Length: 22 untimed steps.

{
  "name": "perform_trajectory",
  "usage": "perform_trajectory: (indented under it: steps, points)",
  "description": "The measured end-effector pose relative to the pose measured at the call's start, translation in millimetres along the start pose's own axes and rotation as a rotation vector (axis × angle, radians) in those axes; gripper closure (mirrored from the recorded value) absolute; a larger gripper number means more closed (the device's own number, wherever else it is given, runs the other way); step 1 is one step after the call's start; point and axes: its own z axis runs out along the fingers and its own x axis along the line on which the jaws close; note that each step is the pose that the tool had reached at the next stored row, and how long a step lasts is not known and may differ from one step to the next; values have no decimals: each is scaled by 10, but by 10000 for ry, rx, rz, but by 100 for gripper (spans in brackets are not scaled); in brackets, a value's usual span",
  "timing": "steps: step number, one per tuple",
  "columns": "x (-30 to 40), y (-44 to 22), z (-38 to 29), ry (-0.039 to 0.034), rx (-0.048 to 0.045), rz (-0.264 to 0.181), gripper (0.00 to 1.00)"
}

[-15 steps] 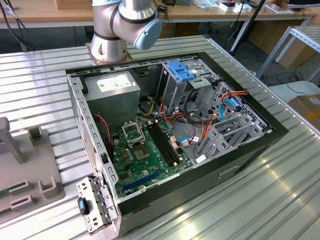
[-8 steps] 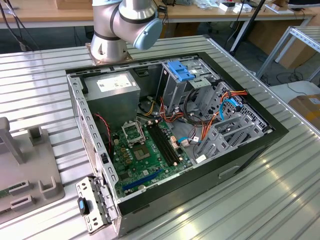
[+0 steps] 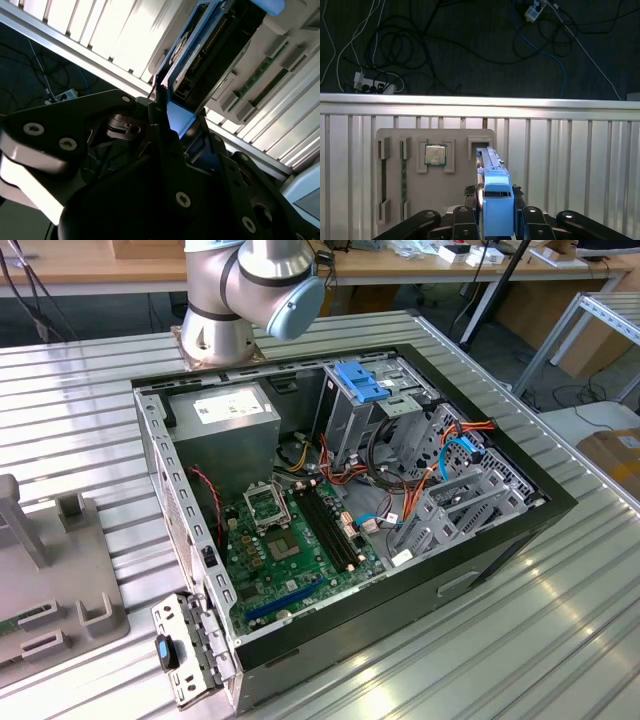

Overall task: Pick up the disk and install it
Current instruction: 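Pick up the disk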

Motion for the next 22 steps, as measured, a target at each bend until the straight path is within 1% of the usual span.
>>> perform_trajectory:
  steps: [3,5,21,22]
  points:
    - [-2,0,-52,0,3,0,64]
    - [-3,-1,-75,0,6,0,64]
    - [-4,-1,-83,0,5,0,64]
    - [-5,-2,-105,2,1,0,64]
